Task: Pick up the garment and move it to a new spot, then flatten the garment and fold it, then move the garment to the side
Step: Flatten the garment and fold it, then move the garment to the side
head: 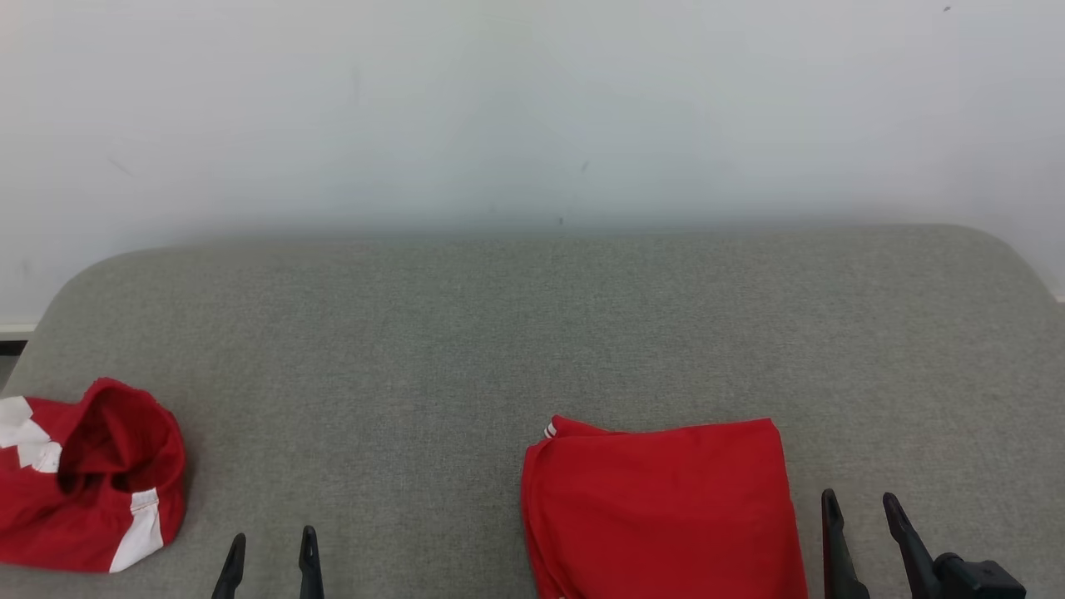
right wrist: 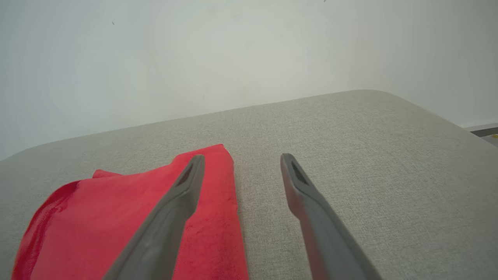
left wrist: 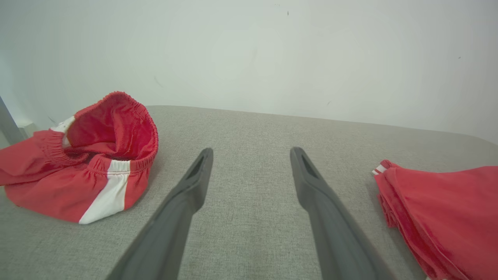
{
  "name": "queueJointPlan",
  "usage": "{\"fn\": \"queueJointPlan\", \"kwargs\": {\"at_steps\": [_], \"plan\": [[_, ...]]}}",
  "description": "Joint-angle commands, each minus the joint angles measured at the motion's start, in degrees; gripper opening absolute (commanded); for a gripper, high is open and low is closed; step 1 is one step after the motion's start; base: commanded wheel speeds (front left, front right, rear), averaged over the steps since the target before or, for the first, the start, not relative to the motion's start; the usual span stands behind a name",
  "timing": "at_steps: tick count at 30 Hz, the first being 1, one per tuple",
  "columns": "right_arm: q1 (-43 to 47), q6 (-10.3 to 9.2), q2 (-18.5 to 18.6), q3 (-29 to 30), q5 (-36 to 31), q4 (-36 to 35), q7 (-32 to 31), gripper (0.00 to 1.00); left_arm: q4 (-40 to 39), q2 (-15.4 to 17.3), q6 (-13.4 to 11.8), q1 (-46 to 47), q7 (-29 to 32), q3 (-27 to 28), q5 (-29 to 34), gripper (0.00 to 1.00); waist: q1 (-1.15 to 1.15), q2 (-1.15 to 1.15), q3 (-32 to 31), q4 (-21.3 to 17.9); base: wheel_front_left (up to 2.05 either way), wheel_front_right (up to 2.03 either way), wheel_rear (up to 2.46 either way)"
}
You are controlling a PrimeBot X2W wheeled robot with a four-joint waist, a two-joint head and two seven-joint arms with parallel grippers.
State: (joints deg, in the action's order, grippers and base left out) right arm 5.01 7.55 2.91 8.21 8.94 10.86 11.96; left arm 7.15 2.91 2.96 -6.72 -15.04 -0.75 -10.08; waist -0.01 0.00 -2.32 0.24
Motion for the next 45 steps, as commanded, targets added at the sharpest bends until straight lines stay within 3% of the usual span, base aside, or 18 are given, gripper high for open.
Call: {"fn": "queueJointPlan", "kwargs": {"at_steps": [1, 17, 20, 25, 29, 35, 42, 43, 44, 45], "plan": [[0.43, -0.10, -0.05, 0.24, -0.78, 0.74, 0.16, 1.00, -0.29, -0.04, -0.15, -1.02, -0.18, 0.14, 0.38, 1.00, 0.01, 0.00, -0.35, -0.58, 0.00, 0.00, 0.00], [-1.56, -0.10, -0.07, -1.29, 0.21, 0.00, -2.80, 1.00, -0.69, -0.04, -0.34, -1.30, -0.18, 0.19, 0.40, 1.00, 0.01, 0.00, 0.18, -0.79, 0.00, 0.00, 0.00], [-2.33, -0.10, -0.07, -0.83, 1.30, -0.43, -9.93, 1.00, -0.50, -0.04, -0.22, -1.23, -0.18, 0.30, 0.30, 1.00, 0.01, 0.00, 0.32, -0.66, 0.00, 0.00, 0.00], [-4.82, -0.10, -0.10, 1.10, 1.64, -1.83, -30.68, 1.00, -0.34, -0.04, -0.27, -0.88, -0.18, -0.21, -0.15, 1.00, 0.01, 0.00, 0.82, -0.23, 0.00, 0.00, 0.00], [-7.01, -0.10, -0.11, 2.52, 1.18, -4.19, -42.57, 1.00, -0.33, -0.04, -0.48, -0.30, -0.18, -1.32, -0.67, 1.00, 0.01, 0.00, 1.64, 0.81, 0.00, 0.00, 0.00], [-9.81, -0.10, -0.10, 4.67, 0.40, -3.63, -50.94, 1.00, -0.60, -0.04, -0.70, 0.67, -0.18, -2.52, -1.24, 1.00, 0.01, 0.00, 4.01, 3.30, 0.00, 0.00, 0.00], [-13.84, -0.10, -0.11, 5.09, -1.27, 1.74, -53.54, 1.00, -0.35, -0.04, -0.08, 2.37, -0.18, -2.43, -1.15, 1.00, 0.01, 0.00, 7.16, 5.74, 0.00, 0.00, 0.00], [-14.54, -0.10, -0.13, 4.67, -0.95, 2.64, -53.93, 0.80, -0.36, -0.04, -0.02, 2.54, -0.18, -2.46, -1.10, 1.00, 0.01, 0.00, 7.53, 5.98, 0.00, 0.00, 0.00], [-15.05, -0.10, -0.11, 4.19, -0.64, 3.30, -54.44, 0.44, -0.40, -0.04, 0.09, 2.61, -0.18, -2.50, -1.10, 1.00, 0.01, 0.00, 7.85, 6.16, 0.00, 0.00, 0.00], [-15.50, -0.10, -0.15, 3.41, -0.95, 3.83, -54.86, 0.00, -0.46, -0.04, 0.17, 2.77, -0.18, -2.48, -1.13, 1.00, 0.01, 0.00, 8.15, 6.26, 0.00, 0.00, 0.00]]}}
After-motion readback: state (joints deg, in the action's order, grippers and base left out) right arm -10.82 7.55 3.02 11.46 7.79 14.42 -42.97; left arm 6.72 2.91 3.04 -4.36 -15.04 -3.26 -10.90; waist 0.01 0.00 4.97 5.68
